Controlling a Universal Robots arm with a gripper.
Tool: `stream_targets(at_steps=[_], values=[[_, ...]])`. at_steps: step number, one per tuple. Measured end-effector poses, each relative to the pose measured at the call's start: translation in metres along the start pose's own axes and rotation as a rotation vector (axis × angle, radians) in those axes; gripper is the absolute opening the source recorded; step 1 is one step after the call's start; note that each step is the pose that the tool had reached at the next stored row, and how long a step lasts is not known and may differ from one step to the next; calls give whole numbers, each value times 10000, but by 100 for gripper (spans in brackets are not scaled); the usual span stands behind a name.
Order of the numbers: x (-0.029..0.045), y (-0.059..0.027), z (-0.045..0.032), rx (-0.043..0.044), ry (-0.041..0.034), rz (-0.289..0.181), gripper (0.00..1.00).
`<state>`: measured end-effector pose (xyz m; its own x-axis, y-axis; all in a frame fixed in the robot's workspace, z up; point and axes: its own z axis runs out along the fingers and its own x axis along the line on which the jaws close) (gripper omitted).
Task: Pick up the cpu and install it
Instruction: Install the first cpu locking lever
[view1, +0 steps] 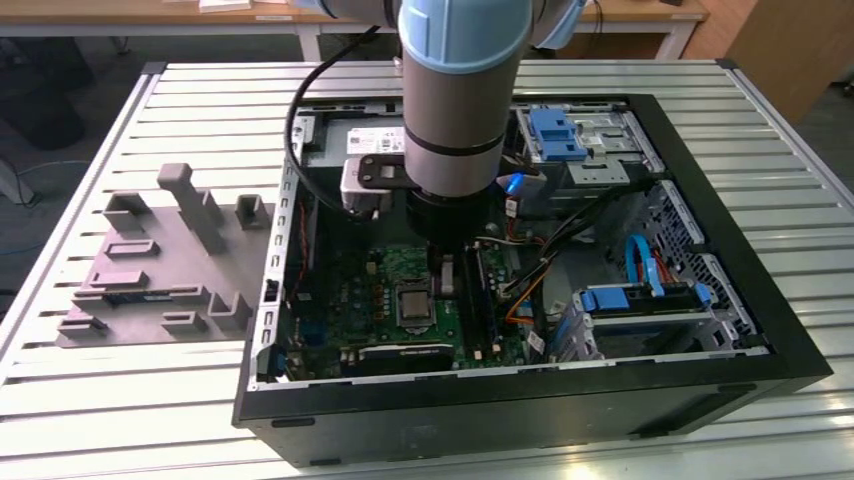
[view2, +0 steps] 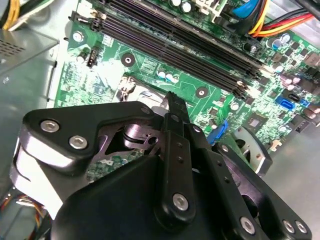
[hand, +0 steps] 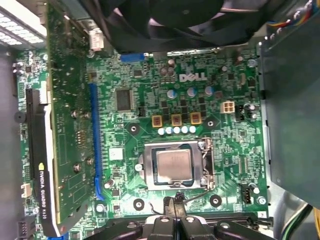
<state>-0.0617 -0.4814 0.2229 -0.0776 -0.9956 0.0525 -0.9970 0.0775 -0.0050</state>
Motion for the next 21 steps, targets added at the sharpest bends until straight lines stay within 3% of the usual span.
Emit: stream_targets(at_steps=[10,21], values=[[21,-8,59,10,-1,-183,11],[93,-13,214,17,-1,-318,11]])
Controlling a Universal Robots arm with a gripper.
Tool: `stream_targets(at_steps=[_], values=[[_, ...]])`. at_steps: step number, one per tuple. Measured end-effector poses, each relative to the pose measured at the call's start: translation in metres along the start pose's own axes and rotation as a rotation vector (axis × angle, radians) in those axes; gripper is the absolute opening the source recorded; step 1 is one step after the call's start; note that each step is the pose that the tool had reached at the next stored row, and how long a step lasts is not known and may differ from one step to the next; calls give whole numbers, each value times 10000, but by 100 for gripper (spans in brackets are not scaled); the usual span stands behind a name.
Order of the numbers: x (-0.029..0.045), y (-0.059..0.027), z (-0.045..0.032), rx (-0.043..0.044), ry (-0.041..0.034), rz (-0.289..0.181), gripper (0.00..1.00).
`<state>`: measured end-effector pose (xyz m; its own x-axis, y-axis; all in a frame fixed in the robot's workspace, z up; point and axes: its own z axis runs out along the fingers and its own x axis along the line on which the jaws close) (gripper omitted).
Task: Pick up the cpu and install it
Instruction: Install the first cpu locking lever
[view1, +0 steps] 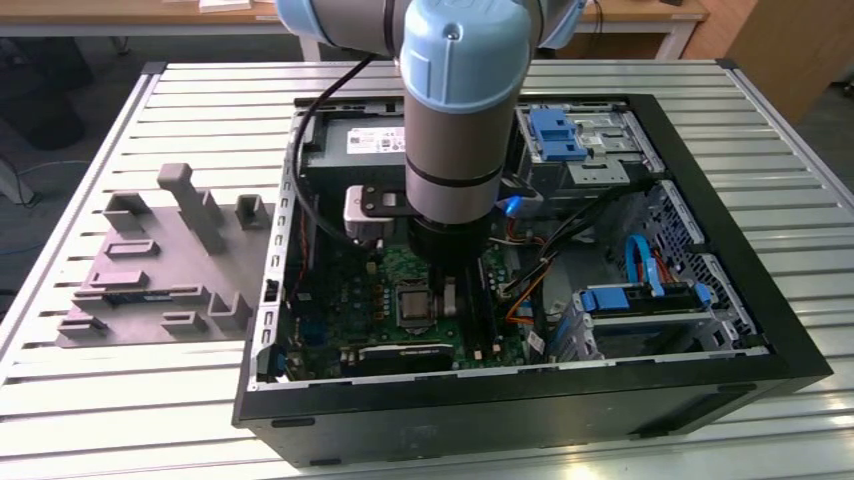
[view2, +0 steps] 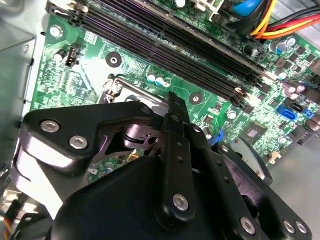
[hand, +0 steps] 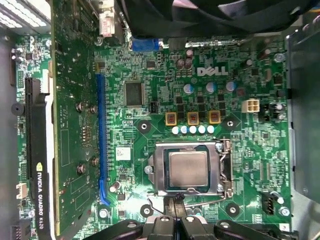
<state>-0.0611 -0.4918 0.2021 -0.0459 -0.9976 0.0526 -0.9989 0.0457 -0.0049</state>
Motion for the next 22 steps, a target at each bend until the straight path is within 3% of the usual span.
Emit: stream_targets(at_steps=[13,22], values=[[40,-2,81,12,-5,-223,11],[38,-1,107,16,-163,-407,11]])
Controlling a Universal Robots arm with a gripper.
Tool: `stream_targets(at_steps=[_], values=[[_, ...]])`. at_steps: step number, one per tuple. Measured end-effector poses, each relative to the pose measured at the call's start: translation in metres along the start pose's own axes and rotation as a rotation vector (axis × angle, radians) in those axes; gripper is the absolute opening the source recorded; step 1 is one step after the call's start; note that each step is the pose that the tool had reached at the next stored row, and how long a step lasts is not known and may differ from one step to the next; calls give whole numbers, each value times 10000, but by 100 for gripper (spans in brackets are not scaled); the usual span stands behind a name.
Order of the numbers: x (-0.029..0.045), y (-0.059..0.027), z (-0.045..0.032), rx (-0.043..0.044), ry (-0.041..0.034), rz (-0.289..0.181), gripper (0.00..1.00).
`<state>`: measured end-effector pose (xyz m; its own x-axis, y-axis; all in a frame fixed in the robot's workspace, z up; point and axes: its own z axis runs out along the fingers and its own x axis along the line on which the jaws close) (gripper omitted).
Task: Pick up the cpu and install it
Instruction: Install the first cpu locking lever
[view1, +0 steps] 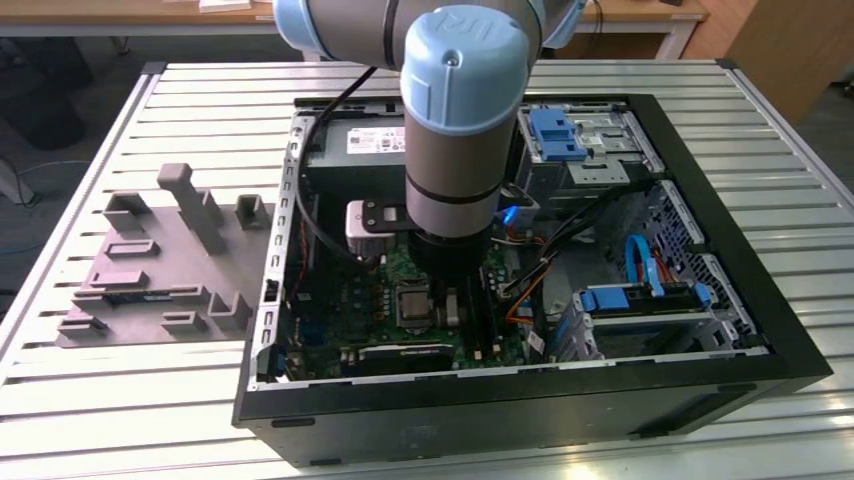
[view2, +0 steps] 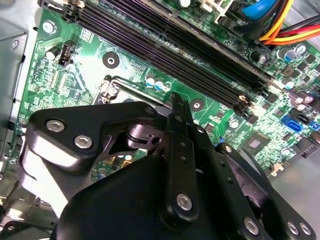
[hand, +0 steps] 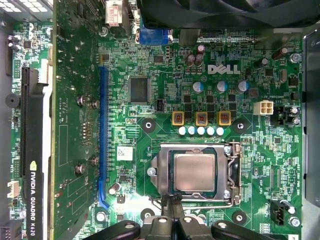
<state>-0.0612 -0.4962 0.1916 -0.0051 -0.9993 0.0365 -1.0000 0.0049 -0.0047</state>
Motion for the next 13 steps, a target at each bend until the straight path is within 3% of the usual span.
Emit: stream_targets(at_steps=[8,13], values=[[-1,-13,13,2,-196,-44,11],[-2,-22,27,3,-233,-53,11]])
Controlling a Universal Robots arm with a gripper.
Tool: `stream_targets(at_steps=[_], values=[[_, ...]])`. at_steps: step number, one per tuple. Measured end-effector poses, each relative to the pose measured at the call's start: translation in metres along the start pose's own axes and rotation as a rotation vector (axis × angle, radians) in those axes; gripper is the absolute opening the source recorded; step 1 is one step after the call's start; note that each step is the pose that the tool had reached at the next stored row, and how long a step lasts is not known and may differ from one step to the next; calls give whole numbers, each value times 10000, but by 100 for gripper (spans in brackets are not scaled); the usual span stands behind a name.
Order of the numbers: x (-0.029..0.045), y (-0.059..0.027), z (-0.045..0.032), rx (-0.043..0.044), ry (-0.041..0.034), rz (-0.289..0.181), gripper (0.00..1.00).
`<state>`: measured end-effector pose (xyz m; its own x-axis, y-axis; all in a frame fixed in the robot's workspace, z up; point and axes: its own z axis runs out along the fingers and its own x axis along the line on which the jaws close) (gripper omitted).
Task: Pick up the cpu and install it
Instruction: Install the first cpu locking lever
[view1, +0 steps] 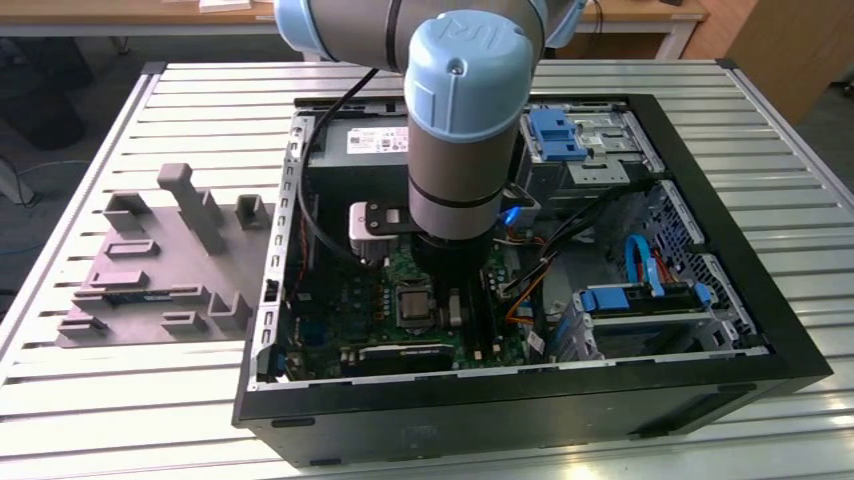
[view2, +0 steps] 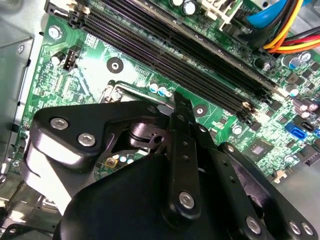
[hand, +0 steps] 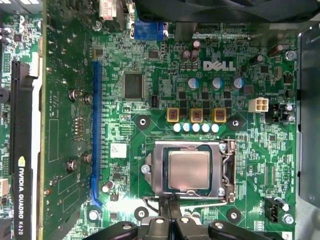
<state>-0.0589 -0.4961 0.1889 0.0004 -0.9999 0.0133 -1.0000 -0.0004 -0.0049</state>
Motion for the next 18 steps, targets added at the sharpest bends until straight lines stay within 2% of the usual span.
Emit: stream_targets(at_steps=[7,18], values=[[8,4,8,-2,2,-8,11],[14,12,-43,-3,3,-6,11]])
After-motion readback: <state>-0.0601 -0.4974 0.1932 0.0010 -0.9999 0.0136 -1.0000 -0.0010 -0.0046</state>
